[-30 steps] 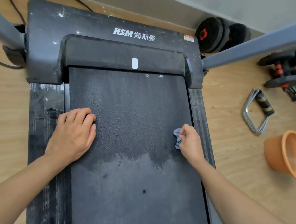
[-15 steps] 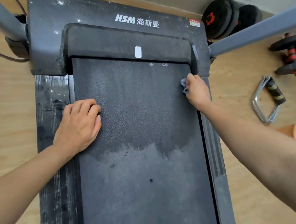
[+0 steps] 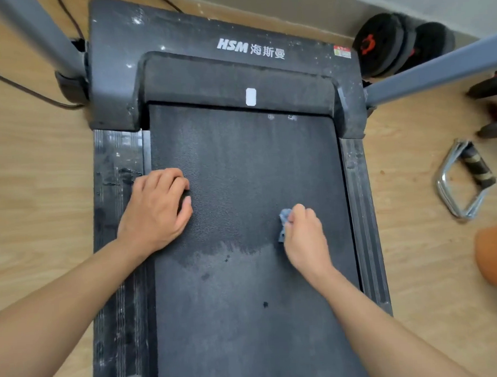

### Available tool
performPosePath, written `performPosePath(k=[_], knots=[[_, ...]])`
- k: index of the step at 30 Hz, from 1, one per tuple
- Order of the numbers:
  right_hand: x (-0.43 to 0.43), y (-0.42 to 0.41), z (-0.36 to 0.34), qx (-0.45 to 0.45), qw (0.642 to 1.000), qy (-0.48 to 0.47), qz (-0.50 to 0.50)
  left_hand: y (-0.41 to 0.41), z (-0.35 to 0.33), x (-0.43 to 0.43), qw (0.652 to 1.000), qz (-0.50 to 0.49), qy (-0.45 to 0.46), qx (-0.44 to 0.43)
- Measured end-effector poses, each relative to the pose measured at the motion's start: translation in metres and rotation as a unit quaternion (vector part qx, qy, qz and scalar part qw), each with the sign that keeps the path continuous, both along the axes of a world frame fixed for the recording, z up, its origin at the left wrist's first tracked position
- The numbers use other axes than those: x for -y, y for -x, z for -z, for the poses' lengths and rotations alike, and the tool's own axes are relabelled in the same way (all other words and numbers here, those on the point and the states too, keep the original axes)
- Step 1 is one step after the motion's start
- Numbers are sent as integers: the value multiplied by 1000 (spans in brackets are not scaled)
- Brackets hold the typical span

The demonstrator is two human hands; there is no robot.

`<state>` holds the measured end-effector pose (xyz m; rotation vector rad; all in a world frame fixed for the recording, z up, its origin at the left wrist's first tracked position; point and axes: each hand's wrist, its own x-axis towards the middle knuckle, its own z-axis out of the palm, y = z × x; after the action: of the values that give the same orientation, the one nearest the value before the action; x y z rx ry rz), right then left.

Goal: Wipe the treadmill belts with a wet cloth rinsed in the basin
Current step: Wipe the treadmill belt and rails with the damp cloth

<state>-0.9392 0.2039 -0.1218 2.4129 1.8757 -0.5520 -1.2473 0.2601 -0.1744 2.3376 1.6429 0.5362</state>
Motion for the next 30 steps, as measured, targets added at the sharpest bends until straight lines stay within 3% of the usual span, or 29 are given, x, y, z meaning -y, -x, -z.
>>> performPosePath(k=[4,7,9,11,15,17,25,30], knots=[[-86,120,15,-88,991,-62,-85,2,-3,1,997,-21,-4,73],[-156,199,20,-128,974,-124,-136,5,-5,2,984,-163,-11,74],[-187,236,18,-113,967,-137,-181,5,-5,0,969,-236,3,73],[-204,248,17,-84,964,-134,-215,5,-5,-1,970,-234,15,59],[-221,211,9,-36,942,-101,-318,6,-3,-2,974,-224,24,36],[-232,176,1,-3,943,-90,-321,7,-2,-2,973,-226,15,38],[-242,-46,-15,103,980,-58,-163,7,-8,0,962,-220,42,156],[-254,-82,-12,141,986,-44,-79,30,-16,5,974,-131,63,174]])
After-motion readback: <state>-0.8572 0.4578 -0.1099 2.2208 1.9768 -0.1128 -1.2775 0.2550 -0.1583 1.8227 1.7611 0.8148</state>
